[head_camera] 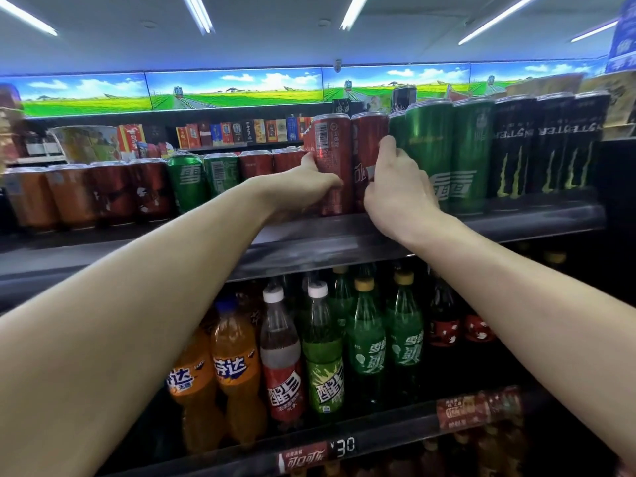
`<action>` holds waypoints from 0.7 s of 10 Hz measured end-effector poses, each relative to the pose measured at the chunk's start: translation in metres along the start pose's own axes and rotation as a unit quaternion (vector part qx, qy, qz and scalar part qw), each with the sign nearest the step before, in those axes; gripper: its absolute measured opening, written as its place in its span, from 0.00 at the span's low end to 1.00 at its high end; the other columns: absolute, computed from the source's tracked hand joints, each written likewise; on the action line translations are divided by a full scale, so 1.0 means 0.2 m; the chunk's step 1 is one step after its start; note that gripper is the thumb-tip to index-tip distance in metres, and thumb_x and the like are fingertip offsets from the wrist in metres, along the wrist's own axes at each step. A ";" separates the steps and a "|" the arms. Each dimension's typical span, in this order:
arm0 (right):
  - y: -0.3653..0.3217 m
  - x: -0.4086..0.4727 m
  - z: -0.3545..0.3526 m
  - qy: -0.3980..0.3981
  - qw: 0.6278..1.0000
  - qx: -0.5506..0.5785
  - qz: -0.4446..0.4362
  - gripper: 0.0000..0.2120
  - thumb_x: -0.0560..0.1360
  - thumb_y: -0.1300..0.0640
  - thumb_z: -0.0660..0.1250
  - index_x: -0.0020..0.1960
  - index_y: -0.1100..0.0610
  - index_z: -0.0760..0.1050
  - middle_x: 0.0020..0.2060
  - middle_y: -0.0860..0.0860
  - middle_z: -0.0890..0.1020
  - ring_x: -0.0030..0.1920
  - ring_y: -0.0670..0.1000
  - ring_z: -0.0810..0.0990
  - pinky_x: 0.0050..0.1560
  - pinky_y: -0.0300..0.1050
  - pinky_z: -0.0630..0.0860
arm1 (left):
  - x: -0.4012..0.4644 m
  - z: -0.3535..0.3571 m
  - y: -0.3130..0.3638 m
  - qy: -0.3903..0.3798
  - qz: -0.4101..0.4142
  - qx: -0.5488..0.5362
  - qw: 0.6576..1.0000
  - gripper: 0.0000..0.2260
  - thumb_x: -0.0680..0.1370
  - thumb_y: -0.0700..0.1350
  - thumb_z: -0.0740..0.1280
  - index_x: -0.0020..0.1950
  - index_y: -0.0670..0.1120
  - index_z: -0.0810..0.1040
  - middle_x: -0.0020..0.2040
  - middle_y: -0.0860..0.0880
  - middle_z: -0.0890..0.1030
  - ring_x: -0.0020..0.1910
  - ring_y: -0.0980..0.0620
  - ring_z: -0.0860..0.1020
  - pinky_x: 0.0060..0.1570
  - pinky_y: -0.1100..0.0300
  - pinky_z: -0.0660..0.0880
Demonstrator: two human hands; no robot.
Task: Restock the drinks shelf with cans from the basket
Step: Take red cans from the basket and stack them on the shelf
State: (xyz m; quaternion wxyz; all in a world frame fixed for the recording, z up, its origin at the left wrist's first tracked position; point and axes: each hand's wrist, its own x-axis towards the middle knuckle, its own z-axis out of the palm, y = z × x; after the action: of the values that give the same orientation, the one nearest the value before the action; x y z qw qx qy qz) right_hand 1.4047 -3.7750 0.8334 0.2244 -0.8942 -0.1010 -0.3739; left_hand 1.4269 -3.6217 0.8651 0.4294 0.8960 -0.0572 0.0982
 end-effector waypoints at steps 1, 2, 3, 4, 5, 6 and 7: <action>0.00 0.00 0.00 -0.005 1.000 0.005 0.002 0.21 0.80 0.65 0.60 0.71 0.60 0.61 0.63 0.61 0.74 0.57 0.67 0.77 0.46 0.53 0.66 | 0.02 0.03 0.02 0.026 0.002 0.042 0.999 0.43 0.84 0.57 0.64 0.84 0.40 0.39 0.64 0.42 0.80 0.63 0.44 0.78 0.68 0.53 0.71; 0.00 -0.02 0.00 0.003 1.000 0.011 -0.006 0.20 0.80 0.65 0.58 0.71 0.60 0.62 0.62 0.61 0.74 0.57 0.68 0.77 0.47 0.53 0.67 | 0.02 0.06 0.03 0.025 -0.016 0.048 0.998 0.43 0.83 0.58 0.64 0.83 0.41 0.38 0.69 0.42 0.77 0.68 0.42 0.76 0.74 0.47 0.68; -0.02 -0.04 0.00 0.011 0.999 0.038 -0.034 0.19 0.80 0.64 0.57 0.70 0.60 0.63 0.61 0.60 0.74 0.55 0.67 0.77 0.46 0.53 0.67 | 0.04 0.08 0.04 0.009 -0.029 -0.075 0.997 0.37 0.81 0.54 0.67 0.82 0.44 0.50 0.63 0.41 0.80 0.59 0.44 0.81 0.66 0.47 0.77; -0.05 -0.05 0.01 -0.014 0.997 0.056 -0.048 0.16 0.80 0.62 0.57 0.68 0.59 0.66 0.59 0.60 0.75 0.55 0.66 0.77 0.48 0.53 0.69 | 0.01 0.09 0.05 -0.034 -0.046 -0.158 0.986 0.35 0.80 0.49 0.67 0.80 0.46 0.50 0.50 0.44 0.80 0.44 0.48 0.83 0.52 0.53 0.82; -0.07 -0.05 0.02 -0.031 0.997 0.058 -0.047 0.19 0.79 0.61 0.59 0.69 0.58 0.65 0.60 0.59 0.75 0.57 0.65 0.77 0.48 0.54 0.70 | 0.00 0.08 0.04 -0.041 -0.063 -0.195 0.978 0.23 0.77 0.42 0.66 0.70 0.45 0.66 0.41 0.47 0.79 0.38 0.50 0.82 0.38 0.60 0.79; -0.09 -0.06 0.01 -0.016 0.992 0.093 -0.078 0.26 0.75 0.64 0.63 0.72 0.55 0.63 0.62 0.57 0.72 0.56 0.63 0.77 0.54 0.58 0.75 | -0.04 0.06 0.06 -0.038 -0.055 -0.217 0.974 0.16 0.77 0.40 0.64 0.65 0.46 0.74 0.38 0.47 0.80 0.37 0.50 0.81 0.36 0.61 0.78; -0.10 -0.07 0.02 -0.029 0.989 0.084 -0.119 0.26 0.75 0.64 0.61 0.72 0.52 0.66 0.59 0.55 0.73 0.57 0.61 0.77 0.55 0.56 0.76 | -0.08 0.03 0.07 -0.090 -0.113 -0.392 0.909 0.16 0.87 0.42 0.56 0.70 0.34 0.69 0.64 0.38 0.76 0.63 0.47 0.75 0.65 0.58 0.71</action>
State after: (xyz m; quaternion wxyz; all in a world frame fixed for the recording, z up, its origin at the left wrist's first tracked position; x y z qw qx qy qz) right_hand 1.3914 -3.7557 0.8272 0.2496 -0.8645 -0.2440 -0.3616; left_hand 1.4103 -3.6350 0.8684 0.7473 0.6610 -0.0279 -0.0622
